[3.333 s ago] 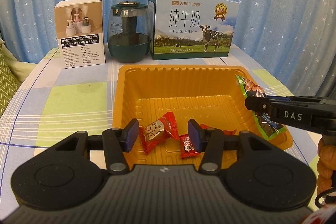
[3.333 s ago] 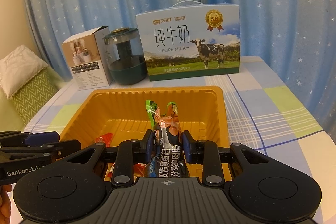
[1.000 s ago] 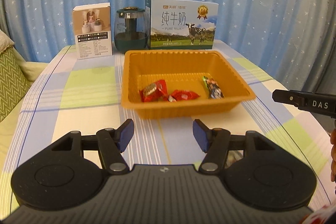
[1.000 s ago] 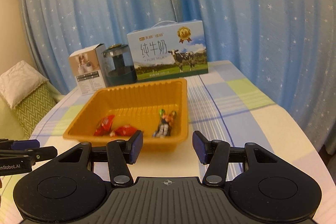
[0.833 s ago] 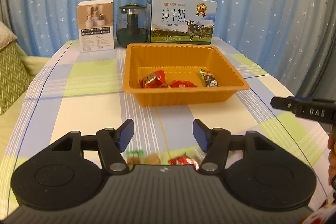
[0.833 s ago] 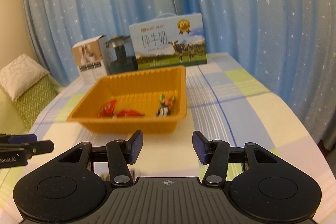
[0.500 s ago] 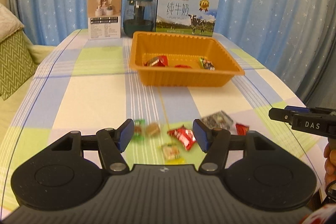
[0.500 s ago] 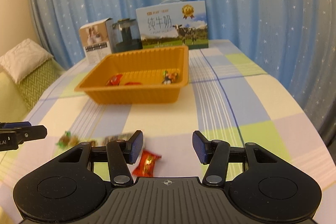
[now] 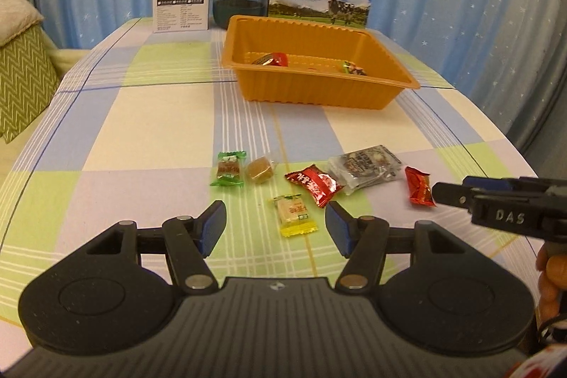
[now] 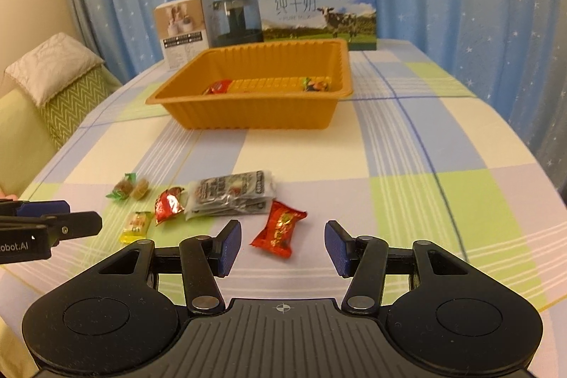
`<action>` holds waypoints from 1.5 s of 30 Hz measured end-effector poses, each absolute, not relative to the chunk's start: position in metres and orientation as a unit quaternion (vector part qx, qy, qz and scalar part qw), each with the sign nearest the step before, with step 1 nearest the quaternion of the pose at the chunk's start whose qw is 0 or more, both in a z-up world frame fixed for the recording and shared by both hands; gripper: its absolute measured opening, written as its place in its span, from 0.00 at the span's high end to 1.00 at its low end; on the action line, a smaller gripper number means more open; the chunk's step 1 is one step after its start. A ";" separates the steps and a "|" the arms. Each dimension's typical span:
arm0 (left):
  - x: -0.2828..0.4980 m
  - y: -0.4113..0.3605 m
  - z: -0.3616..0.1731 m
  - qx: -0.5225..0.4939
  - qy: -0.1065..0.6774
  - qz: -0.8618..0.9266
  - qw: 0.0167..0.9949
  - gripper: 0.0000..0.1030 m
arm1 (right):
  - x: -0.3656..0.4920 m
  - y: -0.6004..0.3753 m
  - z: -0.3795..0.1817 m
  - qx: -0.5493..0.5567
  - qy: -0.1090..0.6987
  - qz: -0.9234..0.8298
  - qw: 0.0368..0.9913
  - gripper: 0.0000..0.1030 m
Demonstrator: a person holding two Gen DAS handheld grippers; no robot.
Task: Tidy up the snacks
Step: 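Move the right tool to a red candy and grasp it, then grasp the yellow square candy with the left tool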
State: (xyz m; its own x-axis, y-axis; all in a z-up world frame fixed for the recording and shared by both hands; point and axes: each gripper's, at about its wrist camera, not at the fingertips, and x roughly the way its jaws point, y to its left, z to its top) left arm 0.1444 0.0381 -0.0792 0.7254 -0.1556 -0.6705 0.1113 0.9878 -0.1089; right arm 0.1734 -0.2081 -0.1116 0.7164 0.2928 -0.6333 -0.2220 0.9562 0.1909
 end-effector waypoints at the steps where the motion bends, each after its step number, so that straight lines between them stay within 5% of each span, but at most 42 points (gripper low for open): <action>1: 0.146 0.038 -0.080 -0.032 0.365 -0.071 0.928 0.43 | 0.176 -0.206 -0.114 0.049 0.352 0.139 0.924 0.49; 13: 0.160 0.036 -0.095 -0.044 0.384 -0.077 0.919 0.43 | 0.208 -0.192 -0.137 0.053 0.370 0.120 0.920 0.51; 18: 0.164 0.035 -0.100 -0.042 0.389 -0.078 0.917 0.43 | 0.207 -0.182 -0.139 0.012 0.365 0.107 0.925 0.77; 45: 0.181 0.010 -0.116 -0.005 0.388 -0.073 0.919 0.70 | 0.199 -0.194 -0.121 0.053 0.356 0.106 0.927 0.79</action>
State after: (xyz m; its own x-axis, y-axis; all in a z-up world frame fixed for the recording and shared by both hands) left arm 0.1810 0.0105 -0.1164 0.6876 -0.1389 -0.7126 0.1306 0.9892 -0.0668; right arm 0.1990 -0.1943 -0.1213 0.7238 0.2337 -0.6492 -0.1578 0.9720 0.1740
